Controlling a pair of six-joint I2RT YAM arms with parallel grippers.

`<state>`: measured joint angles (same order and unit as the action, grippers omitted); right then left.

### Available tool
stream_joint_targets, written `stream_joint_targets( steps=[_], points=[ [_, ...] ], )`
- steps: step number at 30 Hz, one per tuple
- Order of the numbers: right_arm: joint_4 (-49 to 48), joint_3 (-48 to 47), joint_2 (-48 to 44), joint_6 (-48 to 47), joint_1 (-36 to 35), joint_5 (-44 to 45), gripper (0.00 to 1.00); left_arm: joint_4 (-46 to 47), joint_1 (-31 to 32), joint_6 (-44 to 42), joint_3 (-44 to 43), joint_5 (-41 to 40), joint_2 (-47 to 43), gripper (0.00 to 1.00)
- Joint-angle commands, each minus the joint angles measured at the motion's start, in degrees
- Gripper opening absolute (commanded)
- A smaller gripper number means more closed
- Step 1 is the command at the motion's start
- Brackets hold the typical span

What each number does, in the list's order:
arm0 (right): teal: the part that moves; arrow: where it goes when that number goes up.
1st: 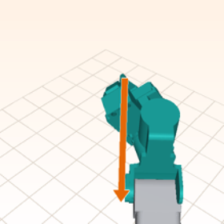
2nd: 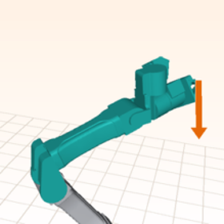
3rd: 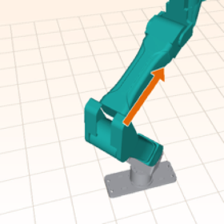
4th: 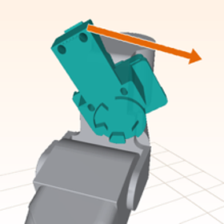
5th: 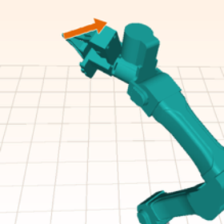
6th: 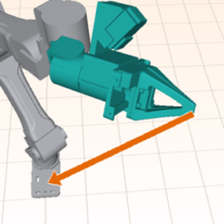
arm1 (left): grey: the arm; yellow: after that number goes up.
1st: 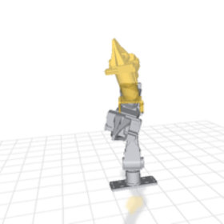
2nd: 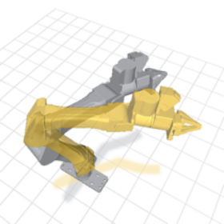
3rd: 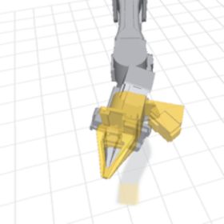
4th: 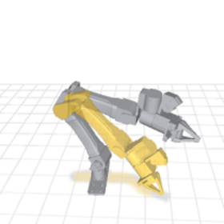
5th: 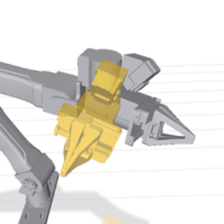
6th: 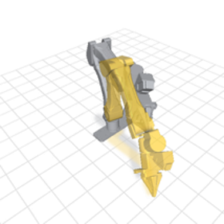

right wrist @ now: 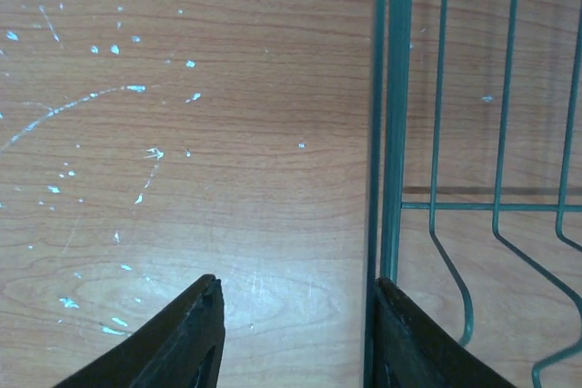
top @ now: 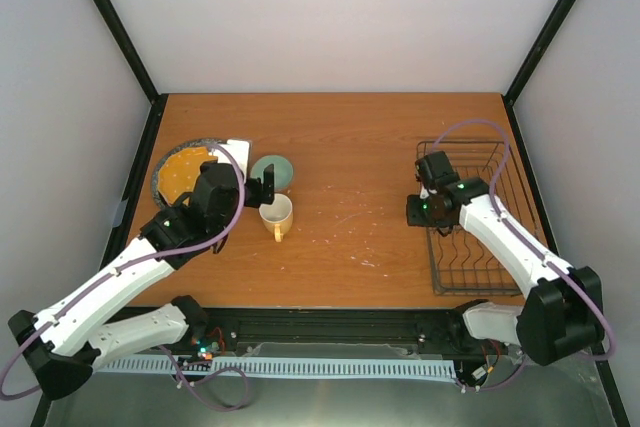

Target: Load the mixed dishes into the dish rack

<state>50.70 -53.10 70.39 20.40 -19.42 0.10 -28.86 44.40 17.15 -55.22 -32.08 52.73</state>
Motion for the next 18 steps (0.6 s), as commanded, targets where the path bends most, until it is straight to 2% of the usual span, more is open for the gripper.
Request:
stream_joint_targets(
  steps=[1, 6, 13, 18],
  points=[
    [-1.7, -0.8, 3.7, 0.6, -3.0, 2.9, 0.41, -0.7, 0.7, 1.1, -0.1, -1.6, -1.2, 1.00],
    [-1.2, -1.3, 6.4, 1.3, -5.1, 8.0, 0.34, -1.5, 0.7, 1.0, 0.3, -2.1, -2.2, 1.00],
    [-1.2, -5.0, 9.3, 0.2, -5.8, 10.5, 0.04, -2.5, 0.7, 1.6, 0.5, -2.6, -3.0, 1.00],
    [-1.3, -11.6, 14.1, -0.1, -8.1, 10.5, 0.03, -3.4, 0.7, 2.0, 0.6, -3.3, -3.7, 1.00]
  ],
)
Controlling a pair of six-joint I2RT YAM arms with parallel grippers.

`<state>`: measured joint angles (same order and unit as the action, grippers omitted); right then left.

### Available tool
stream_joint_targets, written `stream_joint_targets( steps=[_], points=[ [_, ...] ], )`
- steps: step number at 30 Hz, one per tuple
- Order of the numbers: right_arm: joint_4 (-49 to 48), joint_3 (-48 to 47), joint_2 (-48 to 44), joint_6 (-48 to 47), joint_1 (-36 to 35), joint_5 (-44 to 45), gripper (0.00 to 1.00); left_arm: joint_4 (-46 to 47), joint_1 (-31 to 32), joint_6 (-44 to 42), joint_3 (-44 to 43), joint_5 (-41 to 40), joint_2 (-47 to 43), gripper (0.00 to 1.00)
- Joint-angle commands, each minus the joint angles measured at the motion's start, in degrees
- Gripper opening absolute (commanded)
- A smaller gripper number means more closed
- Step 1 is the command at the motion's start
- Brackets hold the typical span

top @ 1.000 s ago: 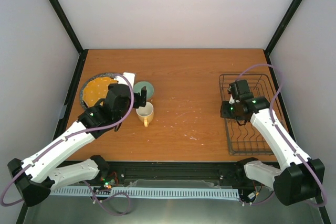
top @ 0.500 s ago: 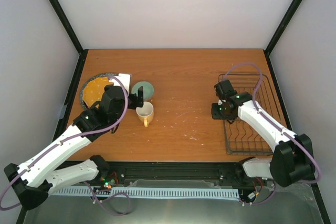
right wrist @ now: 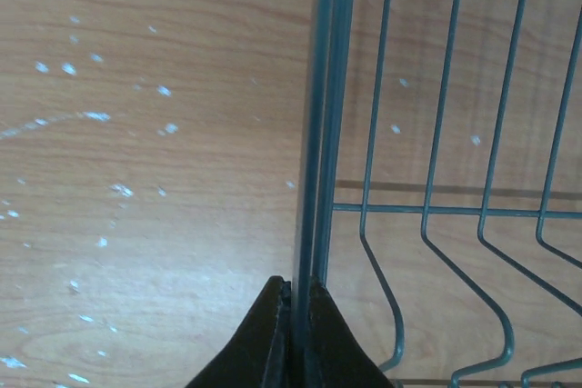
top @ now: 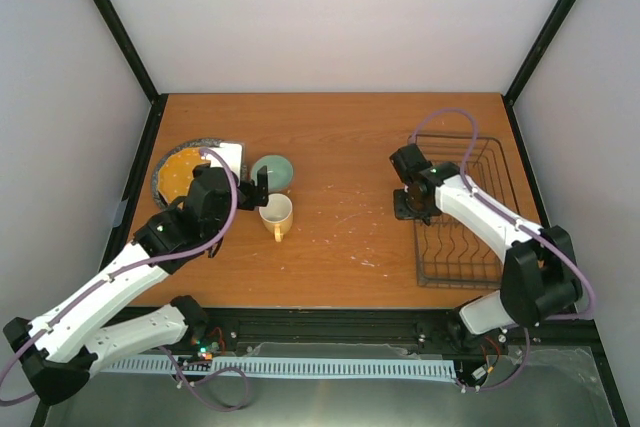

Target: Load the mixed dishes into the dish rack

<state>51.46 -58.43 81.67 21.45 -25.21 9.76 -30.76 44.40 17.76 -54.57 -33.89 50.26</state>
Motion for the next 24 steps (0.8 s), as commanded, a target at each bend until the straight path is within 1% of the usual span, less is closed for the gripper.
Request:
stream_joint_targets(
  steps=[1, 8, 17, 24],
  points=[
    [-2.0, -7.7, 4.0, -1.1, -2.9, 0.9, 0.03, -1.6, 0.7, 1.4, 0.0, -1.6, -1.5, 1.00],
    [-2.2, -17.7, 13.9, 0.7, -9.1, 0.6, 0.03, -3.2, 0.7, 1.1, 0.0, -3.4, -3.3, 1.00],
    [-2.7, -26.7, 25.1, 7.0, -13.8, 0.3, 0.03, -6.2, 0.7, 1.1, 0.5, -5.2, -7.1, 1.00],
    [-3.3, -30.5, 28.5, 13.1, -14.9, 1.4, 0.03, -7.3, 0.6, 0.7, 0.5, -5.8, -9.6, 1.00]
  ],
)
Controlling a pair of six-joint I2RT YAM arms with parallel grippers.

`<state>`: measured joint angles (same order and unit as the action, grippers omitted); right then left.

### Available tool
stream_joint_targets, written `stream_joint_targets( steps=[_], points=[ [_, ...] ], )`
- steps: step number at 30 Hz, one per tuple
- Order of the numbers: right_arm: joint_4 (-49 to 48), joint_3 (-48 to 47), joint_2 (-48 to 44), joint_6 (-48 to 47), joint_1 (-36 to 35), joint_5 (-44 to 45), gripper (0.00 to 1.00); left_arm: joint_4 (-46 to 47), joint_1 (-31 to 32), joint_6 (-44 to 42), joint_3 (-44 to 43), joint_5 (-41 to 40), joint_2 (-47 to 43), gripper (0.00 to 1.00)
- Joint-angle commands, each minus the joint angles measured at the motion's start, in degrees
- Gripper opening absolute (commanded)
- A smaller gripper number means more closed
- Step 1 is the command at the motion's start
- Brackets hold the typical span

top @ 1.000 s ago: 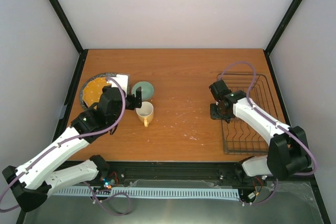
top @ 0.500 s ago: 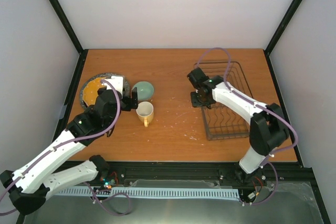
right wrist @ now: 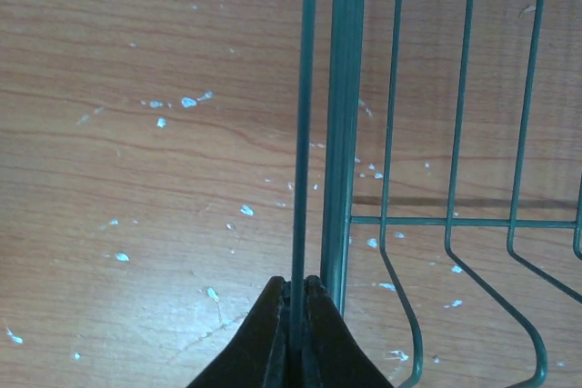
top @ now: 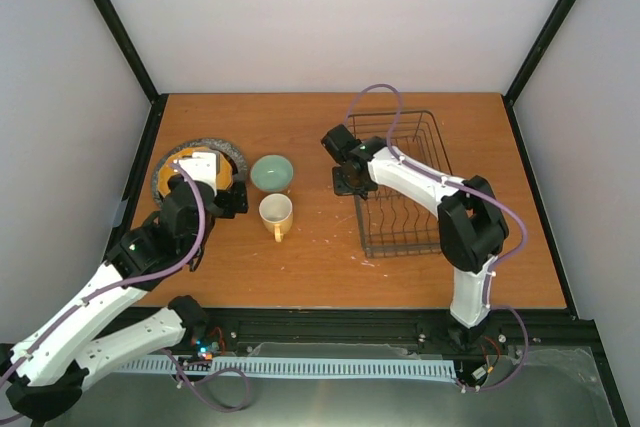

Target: Load the mixed dishes into the dish rack

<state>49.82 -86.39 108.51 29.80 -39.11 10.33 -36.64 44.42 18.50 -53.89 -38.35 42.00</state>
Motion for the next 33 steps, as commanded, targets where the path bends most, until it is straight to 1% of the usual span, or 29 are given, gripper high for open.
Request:
stream_joint_targets(
  steps=[1, 6, 14, 18, 22, 24, 26, 27, 30, 33],
  points=[
    [-1.4, -3.5, 2.0, 5.3, -1.0, 1.1, 0.03, -1.5, 0.6, -0.2, -0.4, -1.5, -1.5, 1.00],
    [-0.7, -8.1, 4.6, 7.1, -1.1, 1.4, 0.03, -2.3, 0.7, -1.5, -1.4, -1.9, -1.9, 1.00],
    [1.8, -17.0, 10.3, 8.6, -2.0, 0.4, 0.03, -2.4, 0.7, 0.0, -1.0, -2.5, -5.1, 1.00],
    [2.0, -18.1, 11.3, 8.5, -2.4, 0.1, 0.03, -2.7, 0.6, 0.1, -1.1, -1.7, -4.9, 1.00],
    [2.4, -17.2, 10.9, 8.5, -2.9, 0.7, 0.04, -1.5, 0.6, -1.3, -0.6, 0.6, -1.0, 1.00],
    [2.3, -16.2, 10.1, 8.6, -3.0, 1.2, 0.18, -1.5, 0.6, -1.4, -0.5, 1.8, 2.7, 1.00],
    [1.9, -14.9, 8.6, 8.8, -3.2, 2.6, 0.39, -2.5, 0.4, -0.6, -0.9, 3.3, 6.8, 1.00],
    [1.8, -14.5, 8.0, 8.7, -3.2, 3.1, 0.47, -2.8, 0.3, -0.1, -1.1, 4.2, 9.4, 0.99],
    [2.2, -14.4, 7.0, 8.6, -3.3, 4.4, 0.56, -2.7, -0.1, 1.3, -1.7, 7.4, 13.8, 0.96],
    [2.8, -14.6, 5.8, 8.5, -3.3, 5.1, 0.58, -2.7, -1.7, 2.5, -2.6, 8.1, 16.5, 0.88]
  ],
)
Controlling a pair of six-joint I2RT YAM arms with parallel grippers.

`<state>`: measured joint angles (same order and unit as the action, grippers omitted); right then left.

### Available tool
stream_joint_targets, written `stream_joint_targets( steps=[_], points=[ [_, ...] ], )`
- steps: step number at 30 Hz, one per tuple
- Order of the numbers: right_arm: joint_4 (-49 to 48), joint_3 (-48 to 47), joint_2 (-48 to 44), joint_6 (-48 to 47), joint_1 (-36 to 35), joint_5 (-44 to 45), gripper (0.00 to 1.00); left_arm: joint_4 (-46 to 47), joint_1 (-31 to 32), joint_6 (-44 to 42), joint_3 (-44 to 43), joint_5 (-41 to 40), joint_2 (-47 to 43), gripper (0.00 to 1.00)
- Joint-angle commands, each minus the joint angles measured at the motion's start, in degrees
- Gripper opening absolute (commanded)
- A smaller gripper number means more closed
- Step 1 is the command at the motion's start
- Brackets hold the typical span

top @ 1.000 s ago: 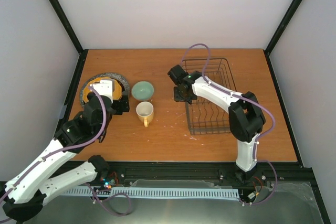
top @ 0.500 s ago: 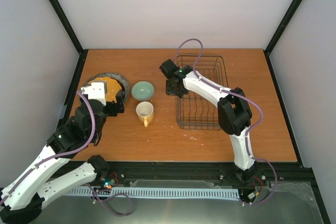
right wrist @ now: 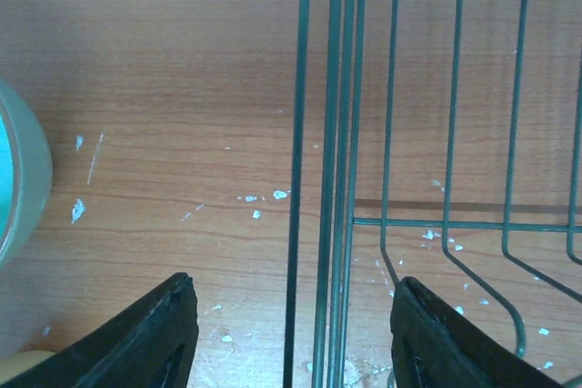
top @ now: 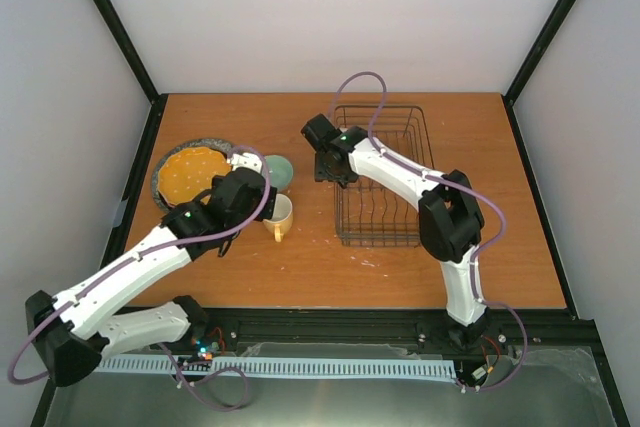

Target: Load the mixed dishes into the dish rack

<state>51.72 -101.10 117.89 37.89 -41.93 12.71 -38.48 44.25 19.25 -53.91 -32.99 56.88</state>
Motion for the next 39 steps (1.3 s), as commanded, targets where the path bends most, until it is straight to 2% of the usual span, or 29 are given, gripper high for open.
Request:
stream_joint_targets(
  steps=[1, 4, 7, 9, 12, 17, 21, 30, 39],
  points=[
    [1.1, 0.4, -4.4, 0.4, -0.4, 3.1, 0.58, -0.9, -3.1, 1.8, -3.0, 3.4, 2.2, 0.84],
    [1.3, 1.7, -8.3, 0.2, -0.4, 5.6, 0.63, -0.5, -9.8, 0.1, -3.8, 7.4, 2.7, 0.70],
    [1.1, 3.9, -13.4, -0.2, 0.0, 7.5, 0.65, 2.3, -19.8, -4.2, -3.6, 15.1, 3.5, 0.62],
    [0.6, 6.1, -17.3, -0.7, 0.6, 7.8, 0.61, 4.0, -26.7, -7.6, -4.2, 21.3, 6.2, 0.57],
    [-0.5, 9.9, -22.6, -1.8, 1.3, 7.5, 0.54, 3.5, -32.0, -11.3, -8.0, 29.1, 13.5, 0.53],
    [-0.5, 13.7, -28.0, -3.7, 2.4, 6.4, 0.51, -1.7, -32.9, -16.0, -19.7, 39.2, 28.7, 0.44],
    [-0.6, 15.3, -30.4, -5.2, 3.2, 5.8, 0.51, -4.3, -33.1, -19.8, -26.5, 45.0, 36.9, 0.44],
    [-0.7, 14.5, -31.1, -6.6, 3.5, 4.9, 0.52, -4.0, -33.3, -21.1, -27.0, 45.5, 43.2, 0.45],
    [-0.7, 14.1, -31.8, -7.0, 3.5, 5.4, 0.52, -2.6, -33.3, -19.8, -28.2, 36.6, 47.1, 0.45]
  ],
)
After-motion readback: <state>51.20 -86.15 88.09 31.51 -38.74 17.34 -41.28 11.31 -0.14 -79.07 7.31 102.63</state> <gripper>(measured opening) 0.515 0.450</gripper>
